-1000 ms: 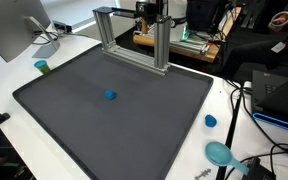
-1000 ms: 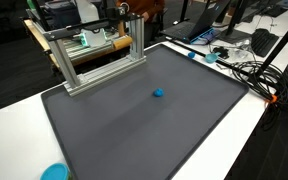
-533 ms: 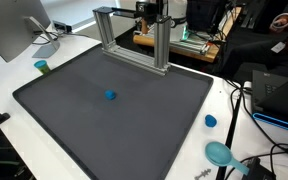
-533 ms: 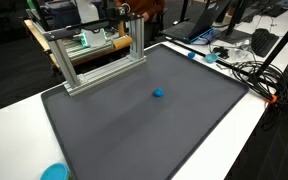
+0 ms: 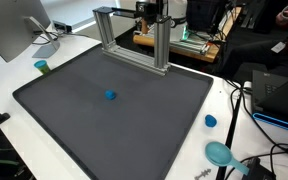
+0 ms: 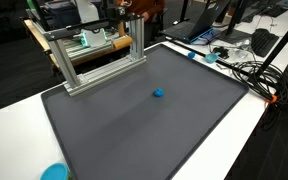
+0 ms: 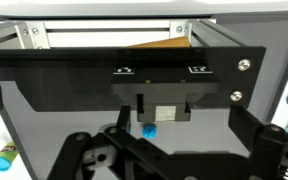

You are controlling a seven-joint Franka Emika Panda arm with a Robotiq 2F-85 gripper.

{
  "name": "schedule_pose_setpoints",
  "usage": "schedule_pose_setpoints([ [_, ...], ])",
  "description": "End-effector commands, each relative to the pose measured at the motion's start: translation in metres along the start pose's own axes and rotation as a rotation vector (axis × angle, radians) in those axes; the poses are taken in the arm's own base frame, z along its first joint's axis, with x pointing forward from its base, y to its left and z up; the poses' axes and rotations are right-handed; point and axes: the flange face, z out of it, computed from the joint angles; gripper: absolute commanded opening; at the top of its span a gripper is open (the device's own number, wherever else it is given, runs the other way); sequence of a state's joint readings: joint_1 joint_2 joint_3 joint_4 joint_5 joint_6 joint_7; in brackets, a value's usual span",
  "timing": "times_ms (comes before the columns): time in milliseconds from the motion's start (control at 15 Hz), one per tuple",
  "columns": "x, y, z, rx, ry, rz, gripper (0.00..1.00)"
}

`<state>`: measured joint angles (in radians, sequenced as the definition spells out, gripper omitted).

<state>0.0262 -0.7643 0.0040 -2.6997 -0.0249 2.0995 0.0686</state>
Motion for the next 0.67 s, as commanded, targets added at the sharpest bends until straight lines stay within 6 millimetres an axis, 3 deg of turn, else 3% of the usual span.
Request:
schedule_pose_setpoints([
  [0,0.002,0.001,0.005,0.022,-0.001,-0.002,1.0],
  [133,0.003,0.002,0.008,0.019,-0.009,0.006,1.0],
  [600,0.004,-0.001,0.02,0.012,-0.061,0.009,0.77],
])
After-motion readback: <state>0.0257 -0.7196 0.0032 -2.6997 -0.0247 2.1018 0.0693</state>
